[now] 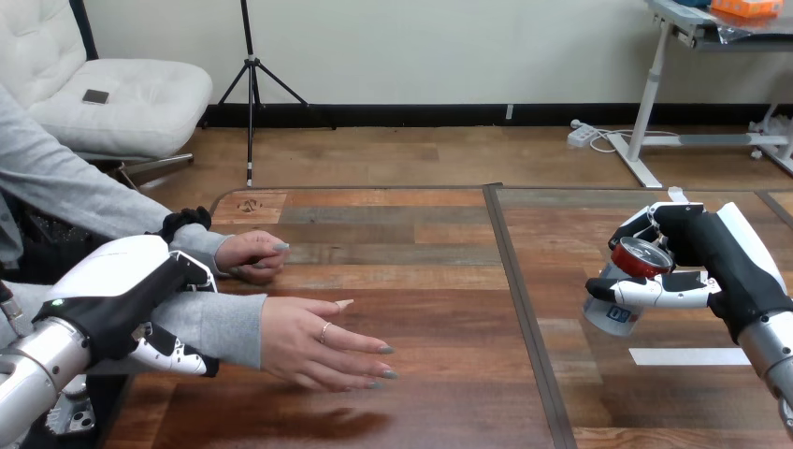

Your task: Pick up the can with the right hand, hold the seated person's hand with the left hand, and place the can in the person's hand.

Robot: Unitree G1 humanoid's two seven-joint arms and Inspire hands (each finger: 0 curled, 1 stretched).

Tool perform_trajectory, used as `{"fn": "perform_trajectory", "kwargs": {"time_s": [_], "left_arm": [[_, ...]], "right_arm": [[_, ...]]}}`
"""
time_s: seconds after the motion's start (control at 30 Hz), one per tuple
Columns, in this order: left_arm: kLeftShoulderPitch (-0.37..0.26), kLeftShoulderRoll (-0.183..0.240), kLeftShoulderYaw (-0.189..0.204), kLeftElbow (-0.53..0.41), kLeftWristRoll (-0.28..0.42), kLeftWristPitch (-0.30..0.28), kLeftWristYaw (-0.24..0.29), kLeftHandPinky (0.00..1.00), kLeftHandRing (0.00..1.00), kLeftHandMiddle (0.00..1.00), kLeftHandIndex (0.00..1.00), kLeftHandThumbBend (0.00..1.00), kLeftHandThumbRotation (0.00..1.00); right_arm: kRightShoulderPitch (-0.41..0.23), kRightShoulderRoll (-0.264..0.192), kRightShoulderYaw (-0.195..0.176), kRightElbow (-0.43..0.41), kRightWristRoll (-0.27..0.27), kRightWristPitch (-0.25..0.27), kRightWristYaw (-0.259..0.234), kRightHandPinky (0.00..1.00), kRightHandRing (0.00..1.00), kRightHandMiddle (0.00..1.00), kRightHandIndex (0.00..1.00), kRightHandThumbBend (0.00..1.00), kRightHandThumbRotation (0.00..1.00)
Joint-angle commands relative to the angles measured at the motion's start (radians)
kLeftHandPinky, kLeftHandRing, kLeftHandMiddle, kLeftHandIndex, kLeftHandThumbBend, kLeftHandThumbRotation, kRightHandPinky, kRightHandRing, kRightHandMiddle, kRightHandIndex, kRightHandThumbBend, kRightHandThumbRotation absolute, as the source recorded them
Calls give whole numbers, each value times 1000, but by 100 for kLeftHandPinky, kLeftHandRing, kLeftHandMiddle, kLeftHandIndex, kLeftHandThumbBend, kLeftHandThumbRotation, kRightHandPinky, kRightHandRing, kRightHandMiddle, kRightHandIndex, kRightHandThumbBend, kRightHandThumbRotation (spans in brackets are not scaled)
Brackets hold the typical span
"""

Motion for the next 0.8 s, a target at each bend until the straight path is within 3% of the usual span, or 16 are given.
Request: {"fn": "perform_trajectory", "kwargs": {"time_s": [0.0,0.53,0.77], "left_arm": [[-85,12,57,-42,-8,-23,49,29,34,41,45,63,0],[-87,9,60,-53,-7,-16,51,30,35,43,45,62,0],[-89,3,62,-61,-14,-10,48,29,34,42,45,63,0]], "right_arm": [[-58,-8,-18,-52,30,-21,-4,23,28,36,43,78,0],[-60,-9,-19,-55,32,-10,-2,24,29,36,44,78,0],[-62,-9,-19,-54,30,-13,-3,20,24,33,43,79,0]]}}
